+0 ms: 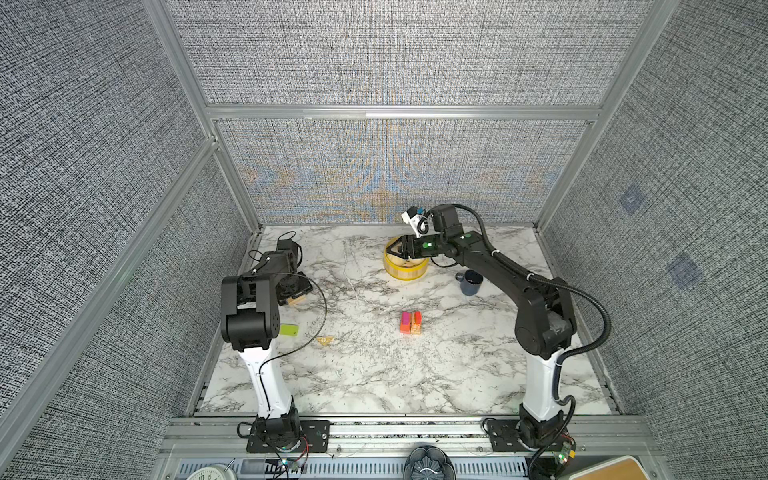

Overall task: Build the wood block tower
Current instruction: 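Carry the wooden block over the block stack while the right gripper withdraws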

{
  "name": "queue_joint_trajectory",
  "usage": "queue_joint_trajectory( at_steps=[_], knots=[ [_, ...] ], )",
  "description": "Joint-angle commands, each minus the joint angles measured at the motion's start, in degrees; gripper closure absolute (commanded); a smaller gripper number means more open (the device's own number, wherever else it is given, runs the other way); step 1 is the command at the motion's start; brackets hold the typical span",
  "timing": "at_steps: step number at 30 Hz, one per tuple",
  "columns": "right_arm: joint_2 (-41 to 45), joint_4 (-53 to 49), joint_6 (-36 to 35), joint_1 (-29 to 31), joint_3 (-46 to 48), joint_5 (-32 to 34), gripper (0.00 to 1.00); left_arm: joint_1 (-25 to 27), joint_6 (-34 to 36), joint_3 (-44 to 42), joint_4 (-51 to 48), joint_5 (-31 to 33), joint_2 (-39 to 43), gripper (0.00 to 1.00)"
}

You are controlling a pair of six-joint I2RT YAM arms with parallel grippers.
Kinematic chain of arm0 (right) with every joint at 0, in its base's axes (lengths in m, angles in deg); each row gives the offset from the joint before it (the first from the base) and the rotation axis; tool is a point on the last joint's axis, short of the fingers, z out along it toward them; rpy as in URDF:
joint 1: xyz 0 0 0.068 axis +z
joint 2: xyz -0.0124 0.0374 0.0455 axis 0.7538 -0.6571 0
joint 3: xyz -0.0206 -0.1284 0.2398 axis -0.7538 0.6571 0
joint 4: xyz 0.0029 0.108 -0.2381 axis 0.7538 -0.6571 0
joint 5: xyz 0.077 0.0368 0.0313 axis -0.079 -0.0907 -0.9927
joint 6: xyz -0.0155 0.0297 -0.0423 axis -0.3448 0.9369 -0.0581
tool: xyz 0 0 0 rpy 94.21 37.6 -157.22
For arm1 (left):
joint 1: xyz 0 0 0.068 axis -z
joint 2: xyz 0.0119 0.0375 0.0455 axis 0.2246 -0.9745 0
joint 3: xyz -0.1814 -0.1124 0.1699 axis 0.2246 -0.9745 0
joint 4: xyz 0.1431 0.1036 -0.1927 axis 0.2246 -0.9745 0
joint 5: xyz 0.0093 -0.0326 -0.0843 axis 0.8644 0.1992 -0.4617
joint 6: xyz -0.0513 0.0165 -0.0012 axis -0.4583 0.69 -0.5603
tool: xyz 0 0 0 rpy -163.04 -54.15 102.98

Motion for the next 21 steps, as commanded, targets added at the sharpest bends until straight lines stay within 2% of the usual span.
queue_joint_trajectory(
  at_steps=[1, 5, 10, 16, 21],
  knots=[
    [-0.06, -0.01, -0.26, 0.06, -0.68, -0.1, 0.38, -0.02, 0.21, -0.53, -0.56, 0.74, -0.26, 0.36],
    [0.11, -0.03, -0.31, 0.05, -0.52, -0.25, 0.37, 0.1, 0.55, -0.84, -1.01, 1.18, 0.78, 0.42],
    [0.49, -0.29, -0.09, 0.06, -0.61, -0.13, 0.35, 1.87, 1.49, 0.18, -3.01, 1.67, 2.69, 0.43],
    [3.19, -0.68, 0.18, -0.48, 0.16, 1.96, 0.31, 7.64, 3.23, 4.92, -8.25, 4.73, 7.51, 0.43],
    [7.41, -2.16, -0.56, -0.99, 2.32, 6.83, 0.23, 13.33, 5.15, 9.84, -13.22, 5.02, 11.08, 0.43]
  ],
)
